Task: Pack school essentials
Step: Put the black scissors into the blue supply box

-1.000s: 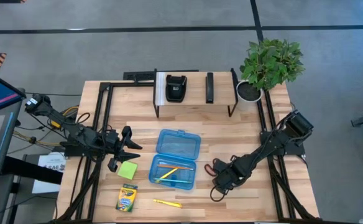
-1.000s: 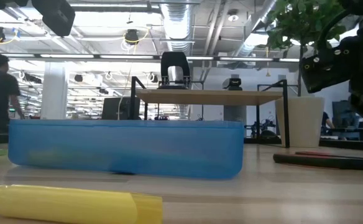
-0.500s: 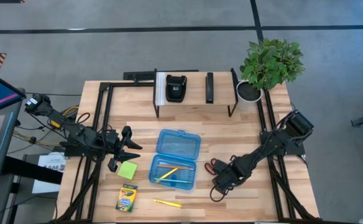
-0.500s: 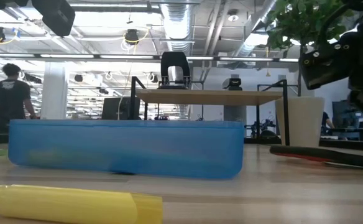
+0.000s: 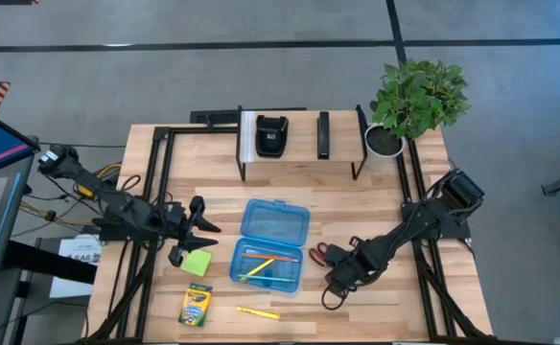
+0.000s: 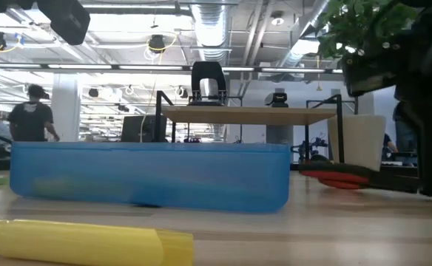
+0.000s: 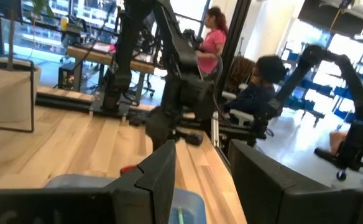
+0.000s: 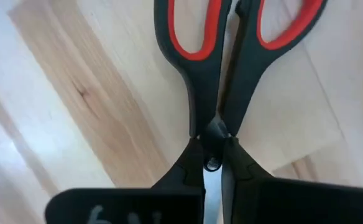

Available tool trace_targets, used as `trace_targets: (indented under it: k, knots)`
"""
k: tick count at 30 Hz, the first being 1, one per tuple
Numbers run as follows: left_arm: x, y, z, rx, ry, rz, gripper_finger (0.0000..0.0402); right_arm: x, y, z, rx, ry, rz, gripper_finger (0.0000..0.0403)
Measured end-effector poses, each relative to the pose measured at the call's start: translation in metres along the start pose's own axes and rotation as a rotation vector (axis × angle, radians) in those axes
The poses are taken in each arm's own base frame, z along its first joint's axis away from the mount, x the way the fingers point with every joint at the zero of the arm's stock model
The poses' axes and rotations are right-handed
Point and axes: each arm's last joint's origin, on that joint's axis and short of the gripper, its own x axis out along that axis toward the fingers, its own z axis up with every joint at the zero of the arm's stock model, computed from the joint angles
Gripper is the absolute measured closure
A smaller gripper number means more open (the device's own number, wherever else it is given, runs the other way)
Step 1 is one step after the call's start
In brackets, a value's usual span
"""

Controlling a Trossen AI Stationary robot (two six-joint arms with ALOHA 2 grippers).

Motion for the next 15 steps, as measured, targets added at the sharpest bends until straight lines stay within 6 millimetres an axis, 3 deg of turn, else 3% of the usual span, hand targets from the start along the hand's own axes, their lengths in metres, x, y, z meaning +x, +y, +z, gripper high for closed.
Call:
trace_targets:
  k: [10, 15]
  knots:
    - [0.026, -0.005, -0.020, 0.070, 0.106, 0.014, 0.0264, -0.031, 0.001, 0.006, -0.002, -0.094, 0.103, 0.0399]
    - [0.048, -0.012, -0.023, 0.157, 0.169, 0.012, 0.0264, -0.036, 0.001, 0.007, -0.002, -0.123, 0.124, 0.0399]
